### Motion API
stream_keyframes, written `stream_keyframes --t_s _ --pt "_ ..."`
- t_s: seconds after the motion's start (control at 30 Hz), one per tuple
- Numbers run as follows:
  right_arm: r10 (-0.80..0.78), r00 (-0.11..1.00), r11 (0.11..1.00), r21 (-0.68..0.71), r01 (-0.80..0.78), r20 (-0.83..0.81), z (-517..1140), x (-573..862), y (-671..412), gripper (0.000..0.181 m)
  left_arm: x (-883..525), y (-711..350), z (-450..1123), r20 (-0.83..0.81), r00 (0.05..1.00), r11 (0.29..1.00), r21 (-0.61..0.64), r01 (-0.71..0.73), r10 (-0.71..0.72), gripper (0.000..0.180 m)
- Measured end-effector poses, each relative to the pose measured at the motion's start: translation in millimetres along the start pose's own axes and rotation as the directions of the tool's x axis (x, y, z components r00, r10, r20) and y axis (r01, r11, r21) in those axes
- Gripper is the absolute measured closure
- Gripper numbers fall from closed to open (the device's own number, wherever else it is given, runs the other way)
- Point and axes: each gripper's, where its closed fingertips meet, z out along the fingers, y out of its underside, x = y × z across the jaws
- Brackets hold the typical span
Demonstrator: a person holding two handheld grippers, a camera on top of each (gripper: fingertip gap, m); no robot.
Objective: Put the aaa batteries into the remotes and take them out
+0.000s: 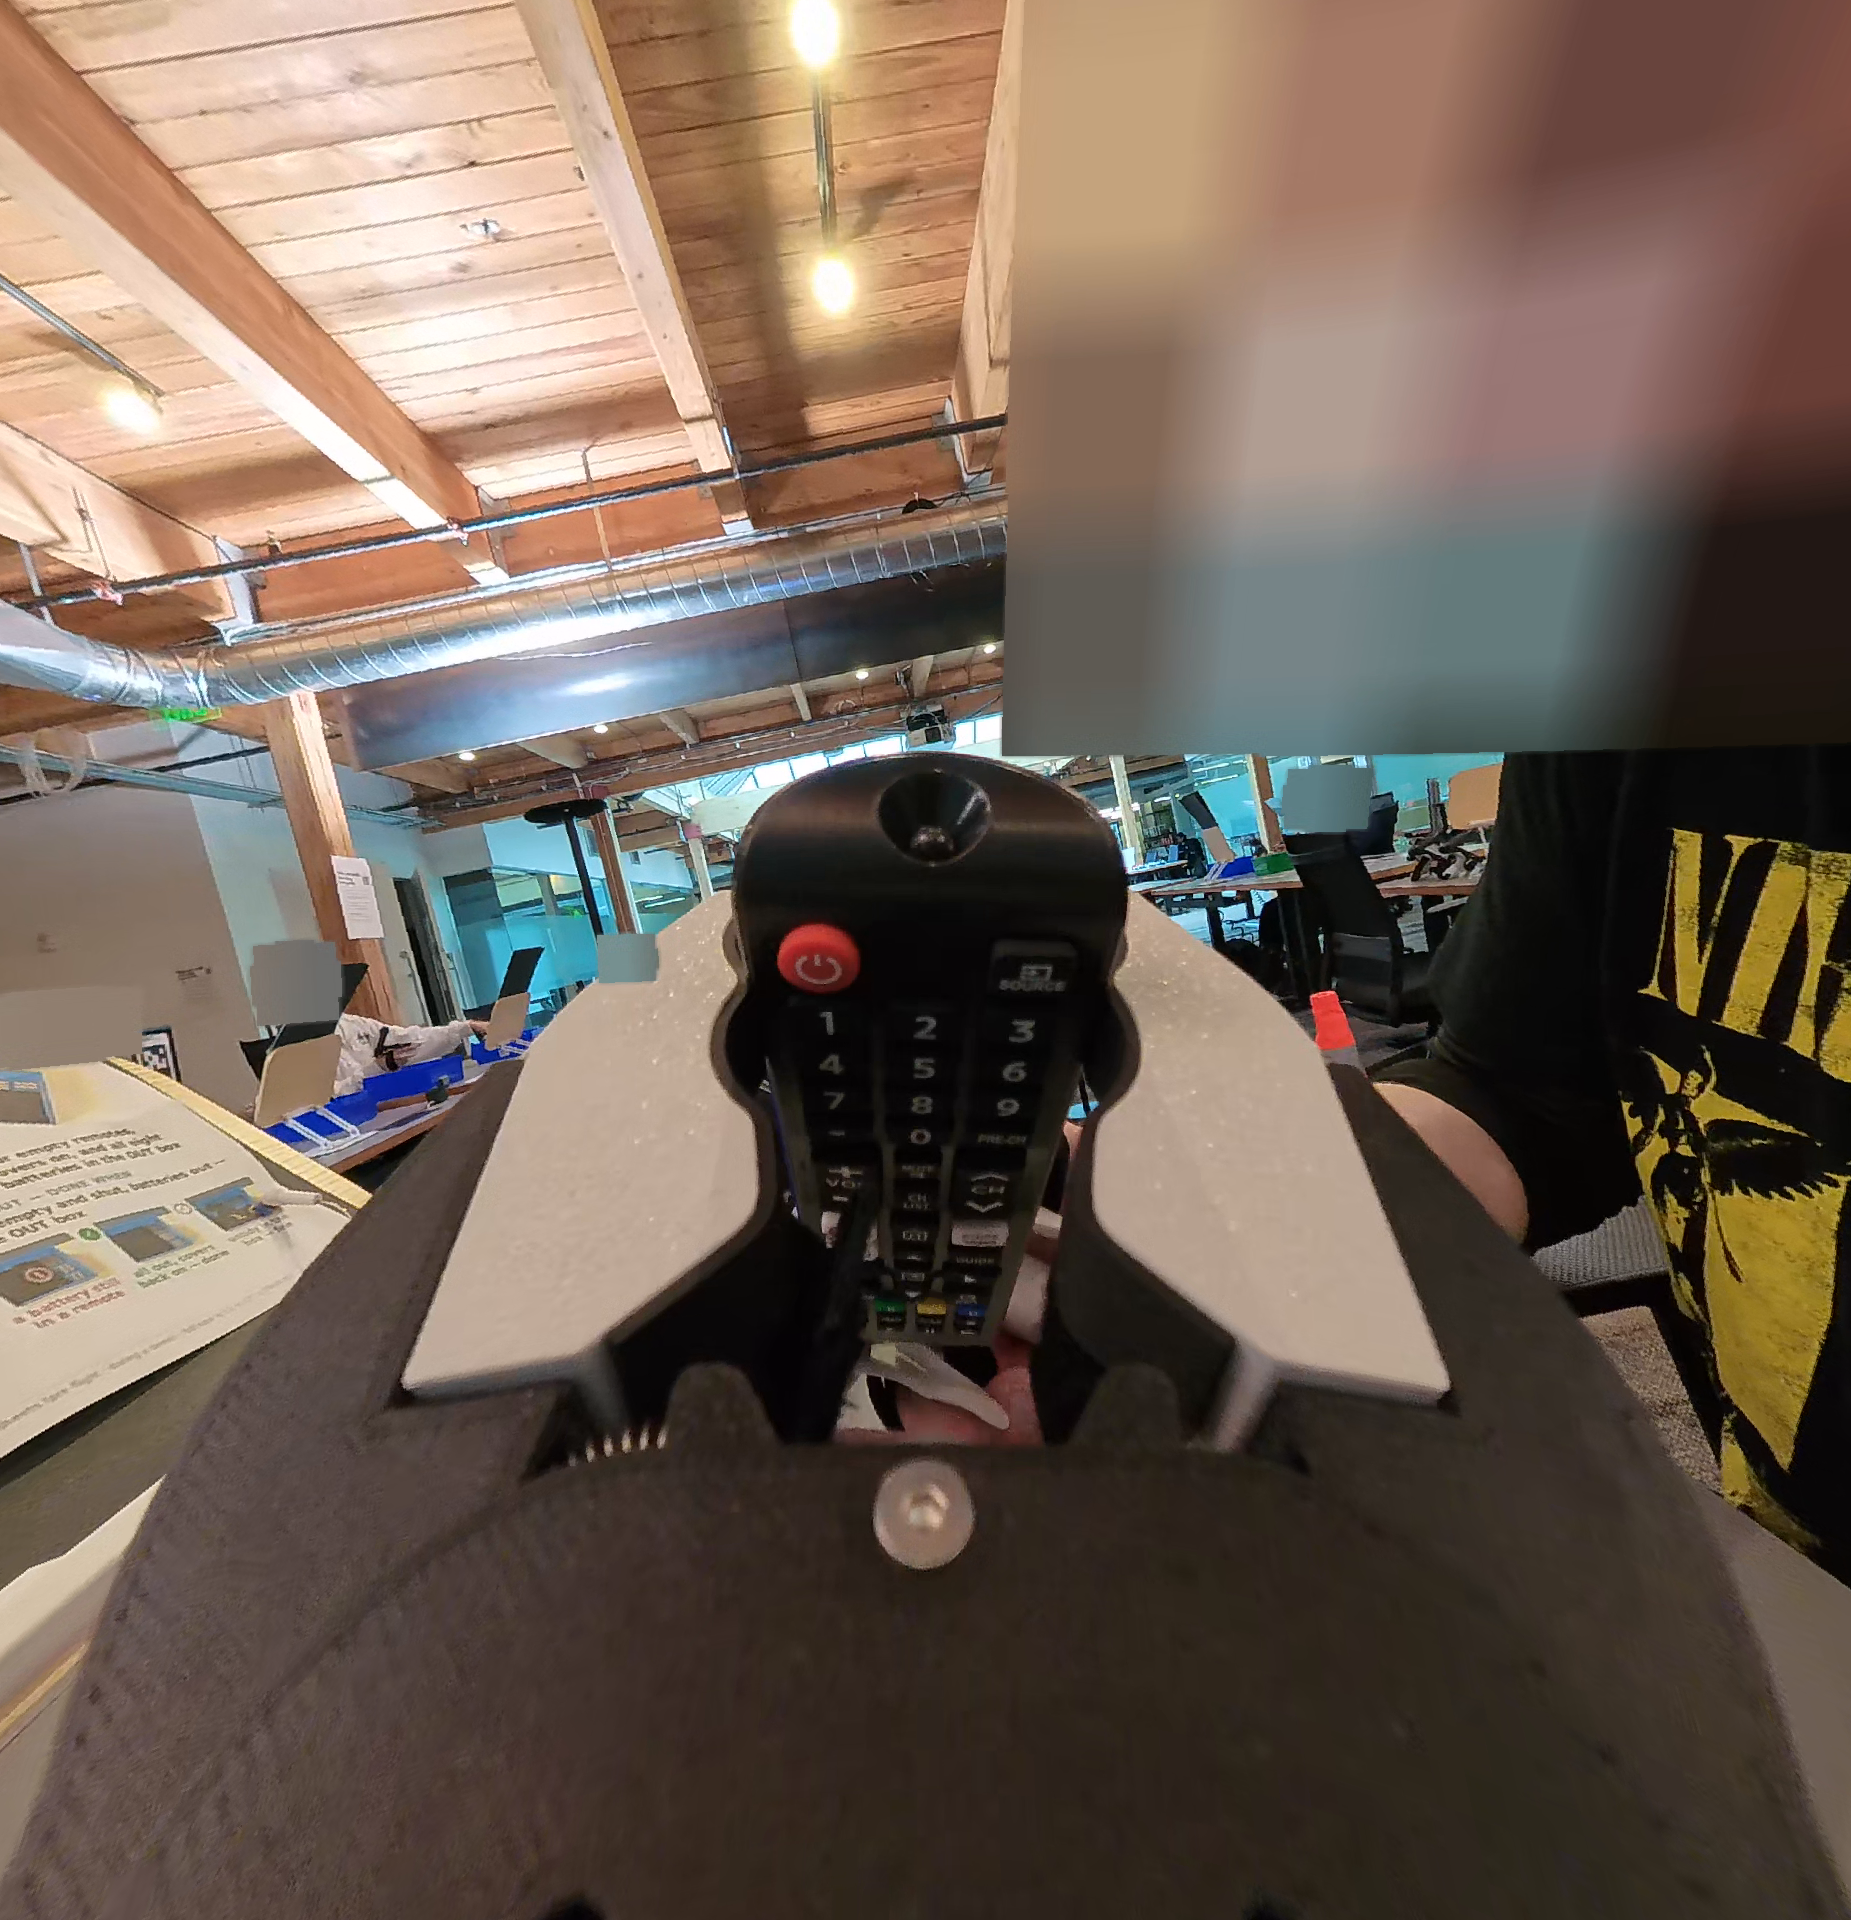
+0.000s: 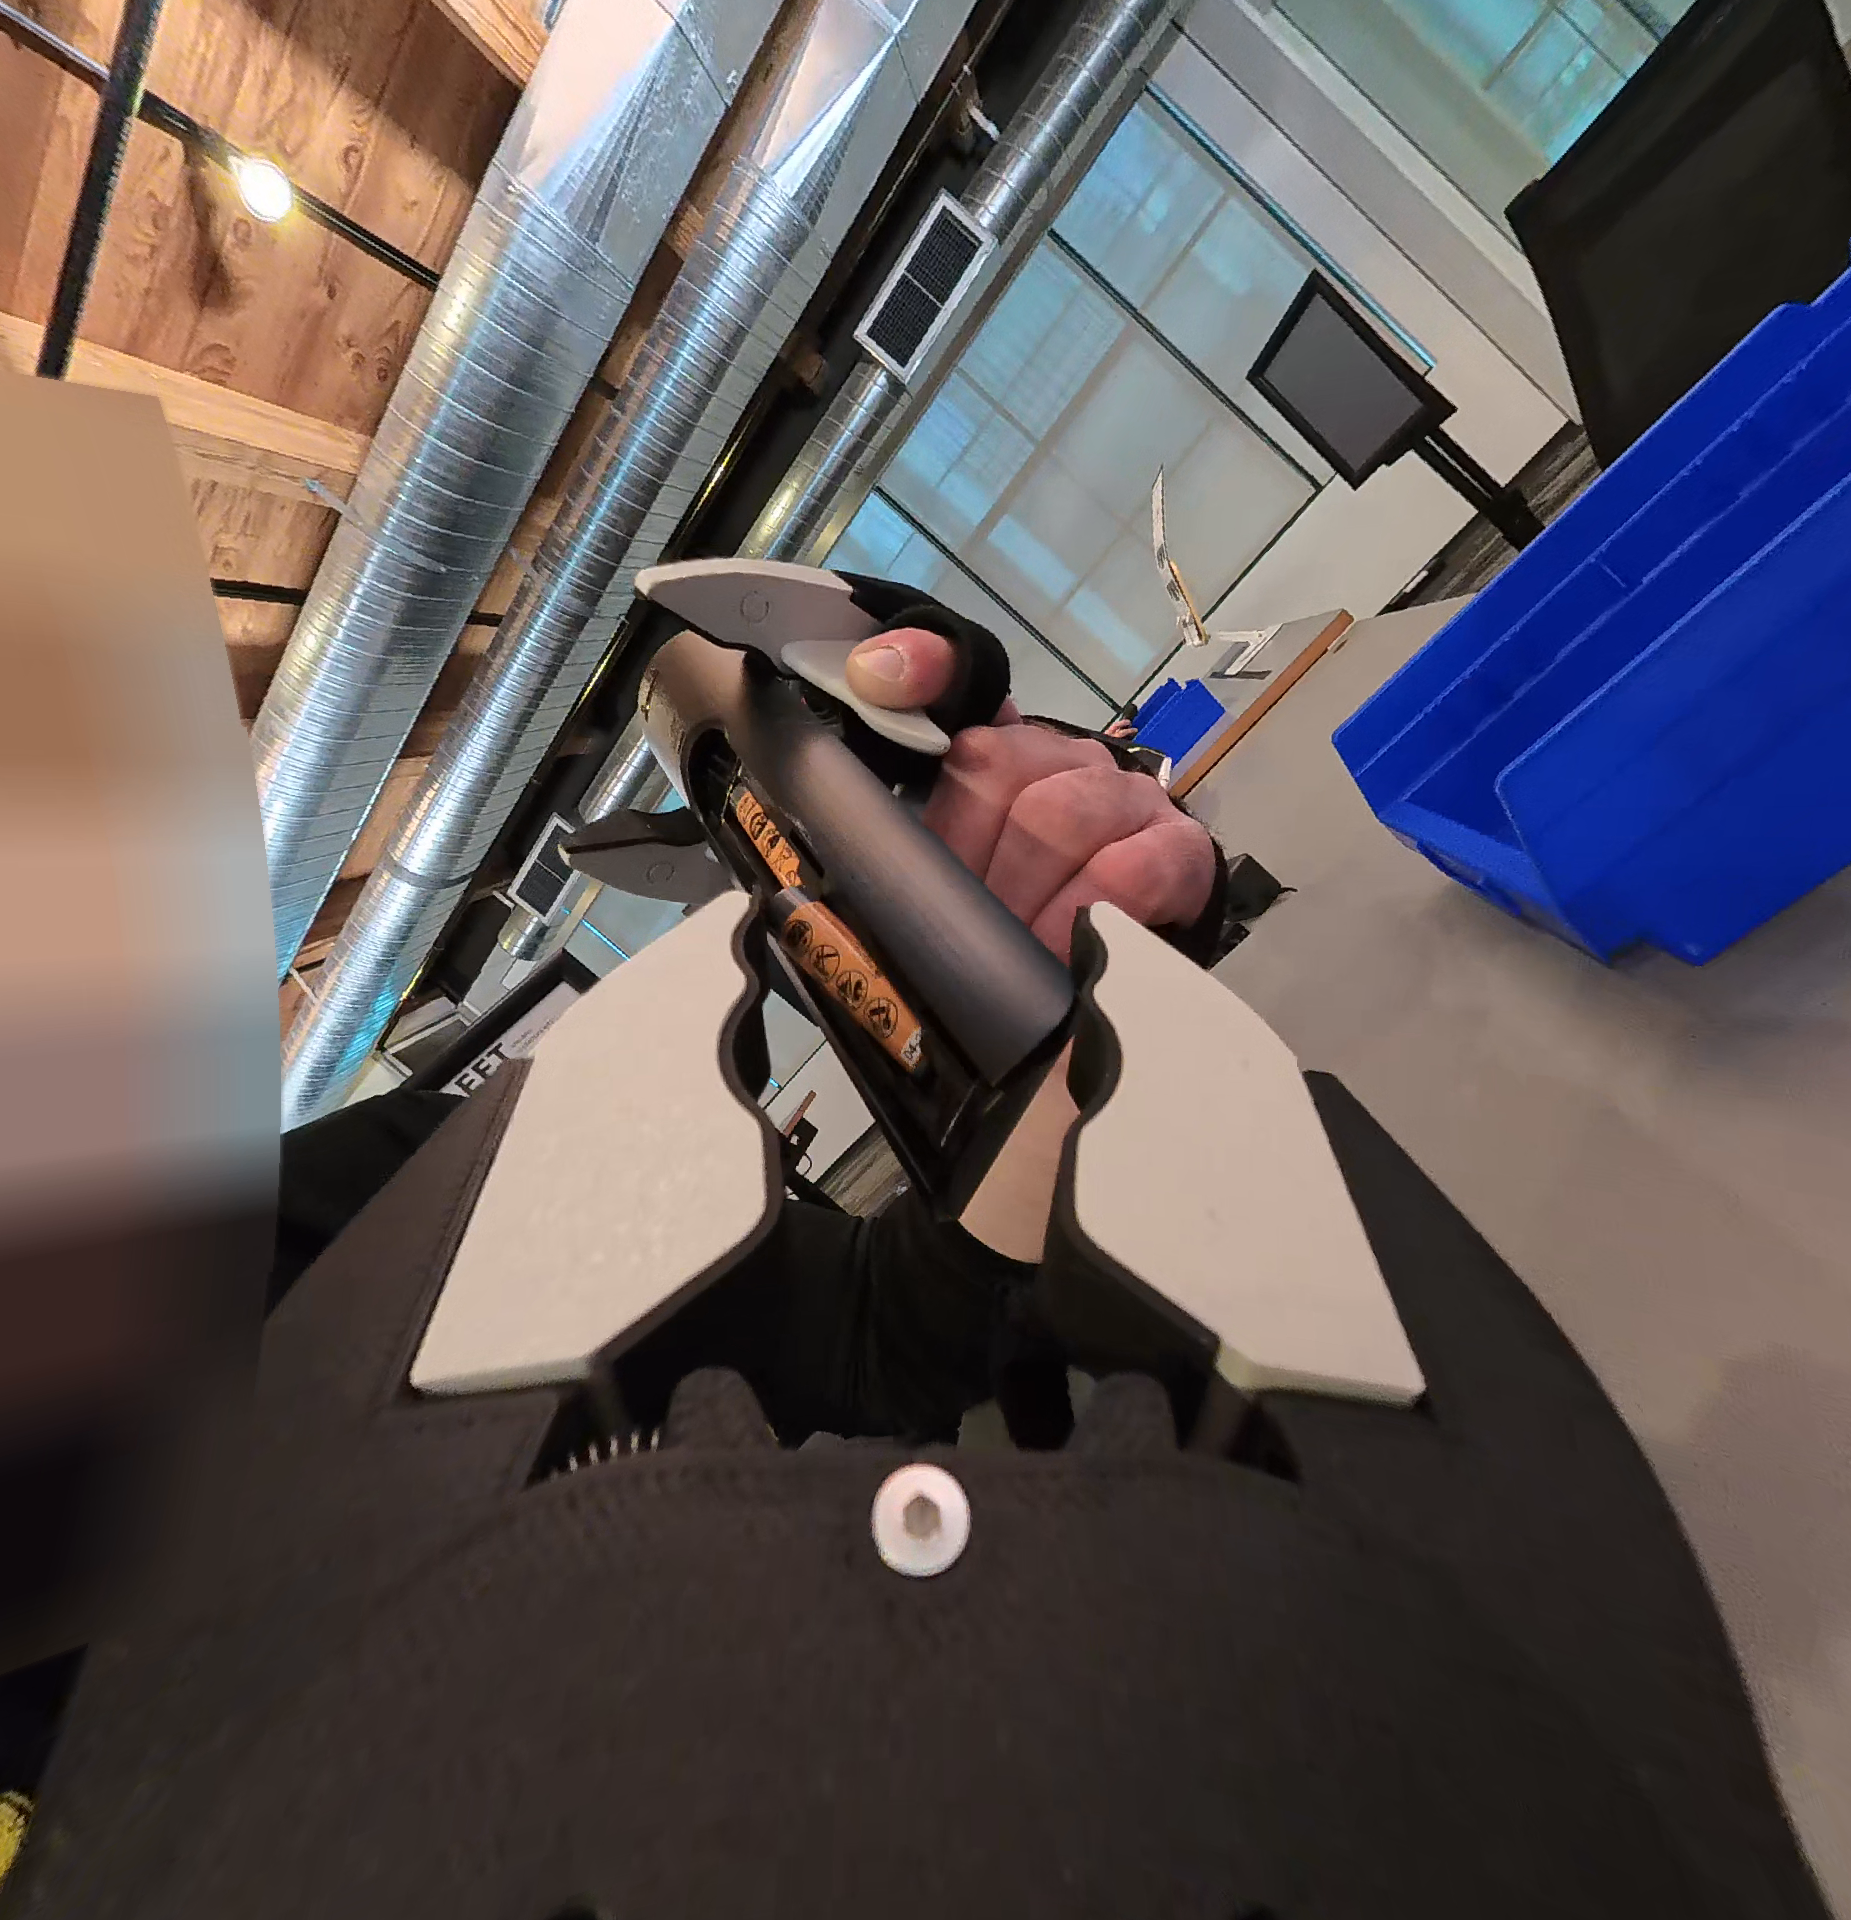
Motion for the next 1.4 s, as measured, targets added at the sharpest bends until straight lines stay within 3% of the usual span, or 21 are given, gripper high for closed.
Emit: stream_keyframes --t_s 0.1,0.17,0.33,0.47,0.57,0.67,0.73,0.8,0.9,0.97,1.1,1.27,1.4 --pt "-0.002 1.0 1.0 -0.003 0.002 0.014 0 -1 0 0.13 0 -1 -1 0.0 1.0 1.0 0.005 0.001 -0.001 0.119" --pt "-0.015 0.999 1.0 0.013 0.014 0.032 -2 -3 -3 0.147 -1 -3 -2 -0.001 1.0 1.0 0.016 0.006 -0.006 0.119" --pt "-0.07 0.997 0.997 0.011 0.07 0.019 -4 -7 -10 0.152 -7 -3 -9 0.014 1.0 0.999 0.038 0.024 -0.025 0.119" --pt "-0.102 0.995 0.995 0.007 0.102 -0.006 -2 -9 -15 0.151 -11 -6 -12 0.026 0.998 0.995 0.082 0.051 -0.053 0.119" --pt "-0.137 0.989 0.99 0.002 0.138 -0.048 -5 -11 -20 0.124 -12 -10 -14 0.029 0.997 0.992 0.109 0.064 -0.068 0.119" --pt "-0.21 0.969 0.978 -0.025 0.209 -0.131 -25 -11 -26 0.121 -13 -15 -16 0.03 0.997 0.99 0.127 0.066 -0.07 0.119" --pt "-0.262 0.949 0.964 -0.084 0.25 -0.177 -41 -12 -24 0.124 -14 -17 -18 0.03 0.996 0.987 0.14 0.073 -0.078 0.119" --pt "-0.366 0.881 0.921 -0.251 0.297 -0.3 -64 5 -12 0.13 -15 -15 -18 0.031 0.996 0.989 0.131 0.075 -0.08 0.119" --pt "-0.462 0.745 0.852 -0.475 0.221 -0.481 -117 39 11 0.127 -15 -14 -17 0.031 0.996 0.99 0.118 0.074 -0.078 0.119" --pt "-0.487 0.633 0.834 -0.536 0.13 -0.602 -158 61 22 0.125 -15 -15 -17 0.033 0.997 0.991 0.112 0.07 -0.075 0.119" --pt "-0.471 0.506 0.833 -0.553 -0.015 -0.723 -212 83 50 0.127 -15 -15 -18 0.034 0.996 0.991 0.109 0.073 -0.077 0.119" --pt "-0.424 0.46 0.84 -0.528 -0.123 -0.781 -230 107 77 0.117 -14 -12 -16 0.028 0.996 0.992 0.096 0.077 -0.081 0.119" --pt "-0.511 0.417 0.773 -0.614 -0.16 -0.752 -222 119 86 0.115 -13 -11 -14 0.026 0.997 0.995 0.079 0.068 -0.07 0.119"
